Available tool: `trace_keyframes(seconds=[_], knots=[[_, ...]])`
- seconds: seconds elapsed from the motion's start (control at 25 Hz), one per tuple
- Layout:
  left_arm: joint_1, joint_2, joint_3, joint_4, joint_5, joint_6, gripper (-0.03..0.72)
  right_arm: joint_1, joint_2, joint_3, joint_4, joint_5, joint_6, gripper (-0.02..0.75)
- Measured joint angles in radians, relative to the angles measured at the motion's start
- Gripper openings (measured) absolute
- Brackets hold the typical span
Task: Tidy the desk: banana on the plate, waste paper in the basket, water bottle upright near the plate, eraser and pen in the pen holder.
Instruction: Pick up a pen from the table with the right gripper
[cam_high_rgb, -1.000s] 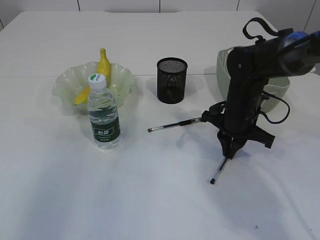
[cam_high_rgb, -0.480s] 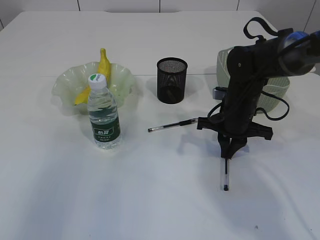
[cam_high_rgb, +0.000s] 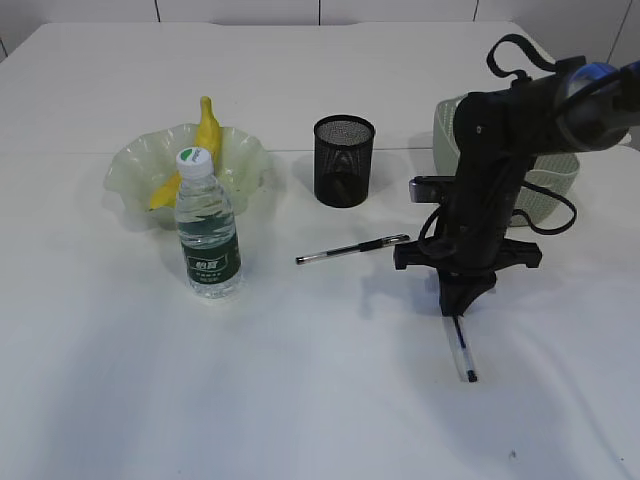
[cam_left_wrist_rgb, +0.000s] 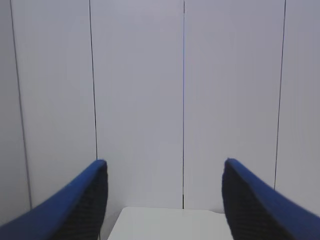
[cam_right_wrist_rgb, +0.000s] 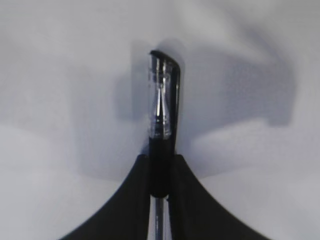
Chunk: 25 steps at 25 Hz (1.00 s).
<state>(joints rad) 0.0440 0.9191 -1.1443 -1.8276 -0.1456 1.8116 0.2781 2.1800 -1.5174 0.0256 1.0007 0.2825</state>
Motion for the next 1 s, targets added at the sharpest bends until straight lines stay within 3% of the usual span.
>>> trace_keyframes(seconds=[0.68, 1.0], knots=[[0.000, 0.000, 0.000, -0.002, 0.000, 0.000, 0.500, 0.000, 0.004, -0.322, 0.000, 0.068, -0.063, 0.052], [0.000, 0.000, 0.000, -0.004, 0.000, 0.000, 0.500, 0.000, 0.004, -0.474, -0.039, 0.031, -0.086, 0.051]])
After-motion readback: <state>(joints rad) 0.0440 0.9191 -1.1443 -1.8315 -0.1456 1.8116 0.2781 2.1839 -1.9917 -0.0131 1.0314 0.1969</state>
